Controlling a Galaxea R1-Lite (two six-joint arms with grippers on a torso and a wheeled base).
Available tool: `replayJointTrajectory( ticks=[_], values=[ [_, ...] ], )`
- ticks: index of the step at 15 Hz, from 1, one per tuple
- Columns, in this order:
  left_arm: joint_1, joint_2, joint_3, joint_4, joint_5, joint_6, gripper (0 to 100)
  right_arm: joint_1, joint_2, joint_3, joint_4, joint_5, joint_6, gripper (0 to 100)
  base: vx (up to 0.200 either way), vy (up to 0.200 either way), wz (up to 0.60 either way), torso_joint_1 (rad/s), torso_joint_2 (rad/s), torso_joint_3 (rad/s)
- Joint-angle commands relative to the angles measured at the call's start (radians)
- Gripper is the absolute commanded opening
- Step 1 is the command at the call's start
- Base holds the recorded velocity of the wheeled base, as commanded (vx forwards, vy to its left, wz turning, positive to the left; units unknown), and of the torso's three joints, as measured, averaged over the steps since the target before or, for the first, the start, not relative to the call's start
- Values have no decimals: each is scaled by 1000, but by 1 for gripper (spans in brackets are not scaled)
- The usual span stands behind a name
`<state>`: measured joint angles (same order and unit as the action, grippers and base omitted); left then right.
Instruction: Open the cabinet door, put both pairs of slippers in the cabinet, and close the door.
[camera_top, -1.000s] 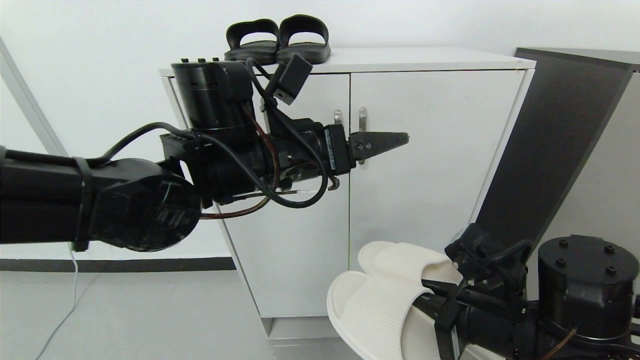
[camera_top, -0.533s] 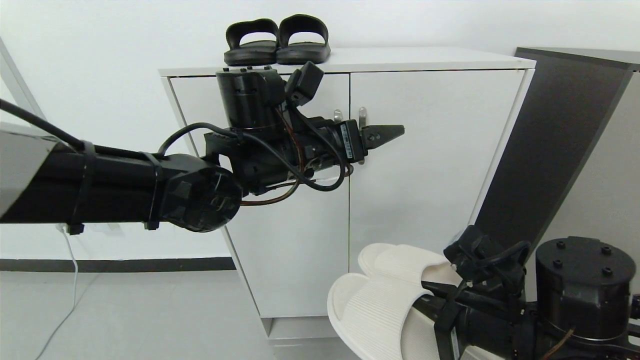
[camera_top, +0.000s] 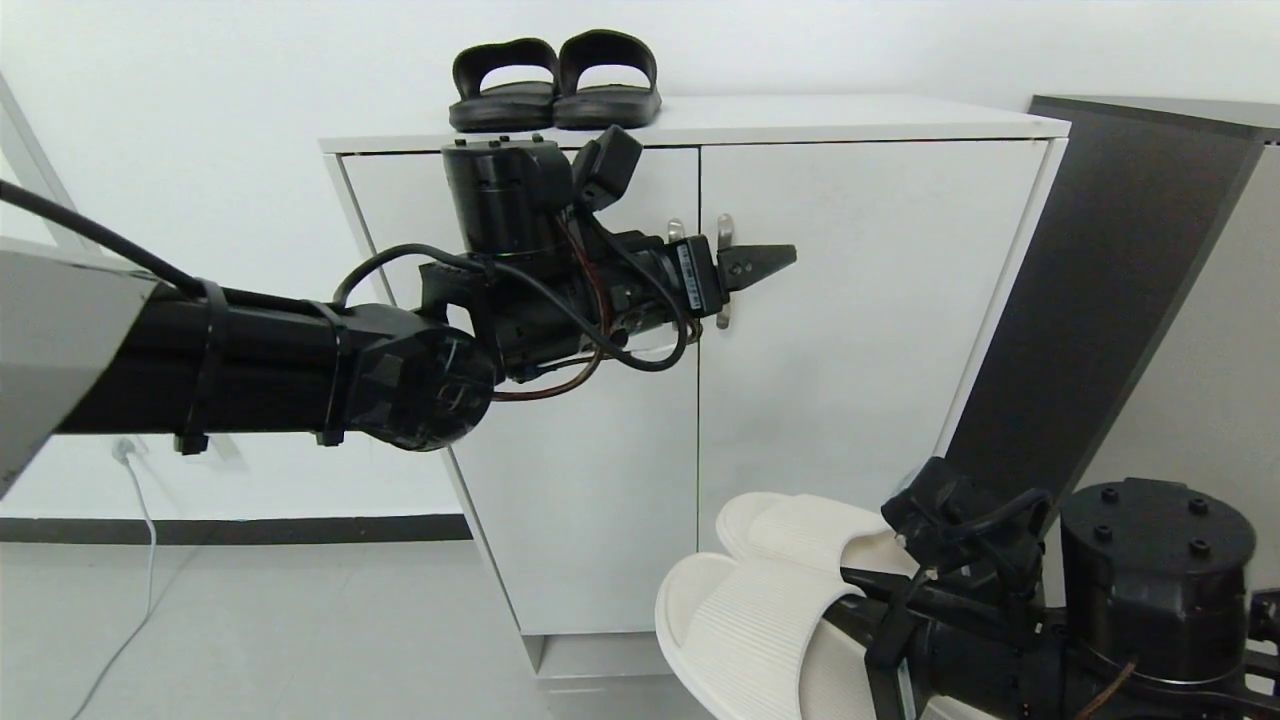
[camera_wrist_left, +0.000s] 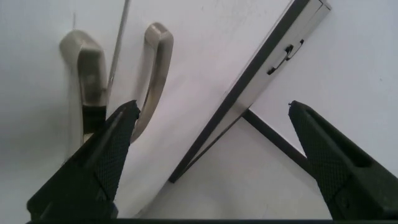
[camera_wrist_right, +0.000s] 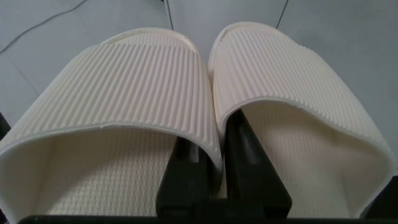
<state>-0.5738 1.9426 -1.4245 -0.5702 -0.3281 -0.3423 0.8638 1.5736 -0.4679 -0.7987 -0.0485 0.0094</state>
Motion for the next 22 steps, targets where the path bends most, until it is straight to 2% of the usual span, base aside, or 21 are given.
replayJointTrajectory(
  ticks=[1, 5, 6, 11, 13, 18, 22],
  values=[
    [-3, 24, -24, 1, 6, 0, 100, 0, 3, 0, 0, -1, 0, 0, 0, 0, 0, 0, 0, 0],
    [-6, 58, -50, 0, 14, 0, 100, -2, 0, 0, 0, -2, 0, 0, 0, 0, 0, 0, 0, 0],
    [-8, 58, -50, 0, 14, 0, 0, -2, 2, 0, 0, -1, 0, 0, 0, 0, 0, 0, 0, 0],
    [-18, -1, 2, -7, 11, 5, 0, 0, 2, 3, 0, 1, 0, 0, 0, 0, 0, 0, 0, 0],
    [-35, -51, 59, -7, 11, 5, 0, 4, -3, 11, 0, 7, 0, 0, 0, 0, 0, 0, 0, 0],
    [-86, -168, 188, -8, 11, 11, 0, 26, -60, 74, 0, 142, -20, 0, 0, 0, 0, 0, 0, 0],
    [-89, -254, 291, -10, 11, 32, 0, 53, -73, 97, 1, 150, -32, 0, 0, 0, 0, 0, 0, 0]
  ],
)
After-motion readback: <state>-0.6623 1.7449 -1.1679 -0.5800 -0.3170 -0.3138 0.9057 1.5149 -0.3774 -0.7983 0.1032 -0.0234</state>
